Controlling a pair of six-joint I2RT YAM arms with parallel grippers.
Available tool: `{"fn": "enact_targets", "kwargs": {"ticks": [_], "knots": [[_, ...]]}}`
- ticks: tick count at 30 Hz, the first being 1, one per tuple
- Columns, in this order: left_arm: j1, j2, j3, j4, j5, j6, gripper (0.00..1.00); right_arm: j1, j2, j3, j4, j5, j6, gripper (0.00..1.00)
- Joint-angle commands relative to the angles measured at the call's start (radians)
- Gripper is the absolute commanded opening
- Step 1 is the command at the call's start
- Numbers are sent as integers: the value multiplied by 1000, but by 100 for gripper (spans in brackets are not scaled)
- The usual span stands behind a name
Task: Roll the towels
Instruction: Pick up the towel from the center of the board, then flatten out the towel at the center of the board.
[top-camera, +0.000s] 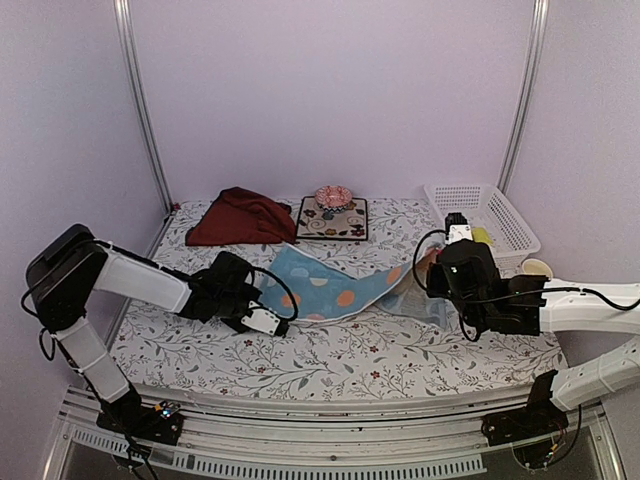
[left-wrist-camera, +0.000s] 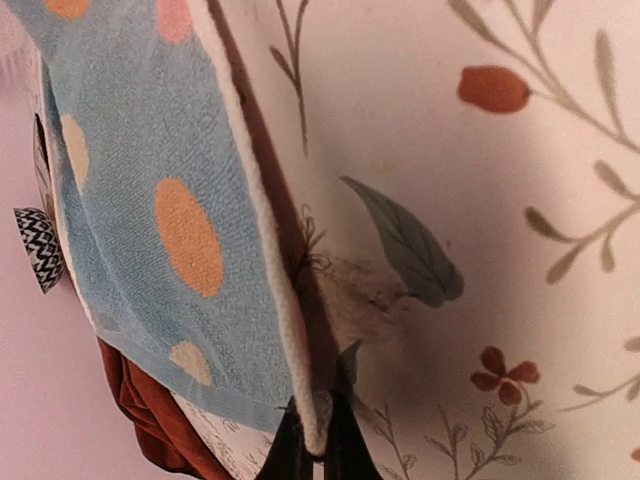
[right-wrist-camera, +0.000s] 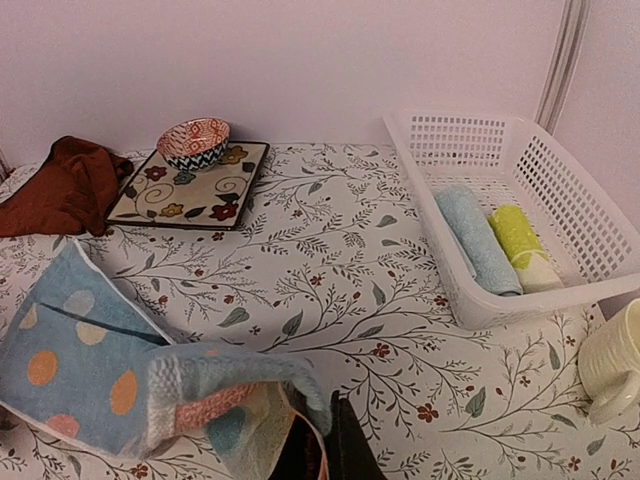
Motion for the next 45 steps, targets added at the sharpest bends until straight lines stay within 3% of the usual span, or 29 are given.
{"fn": "enact_targets", "kwargs": {"ticks": [1,5,13,19,23,27,31,38,45], "knots": [[34,-129,76,-127,111,-166,0,-7,-51,-24,72,-60,-62,2],[82,-281,84,-142,202,-292,0,-8,-131,-33,81,-127,-97,2],[126,-598,58,-139,243,-558,0,-7,-269,0,21,-298,-155,2],[145,-814,28,-156,183,-703,0,-6,-343,31,-57,-391,-67,2],[181,-898,-7,-166,133,-777,0,-6,-359,62,-135,-326,13,2],[222,-826,-42,-143,61,-838,0,-6,-275,116,-194,-182,94,2],[304,-636,-35,-102,58,-899,0,-42,-61,226,-271,-126,119,2],[373,-357,52,-44,102,-960,0,-204,248,341,-248,-277,127,2],[361,-309,21,-18,191,-895,0,-206,398,350,-210,-406,68,3]]}}
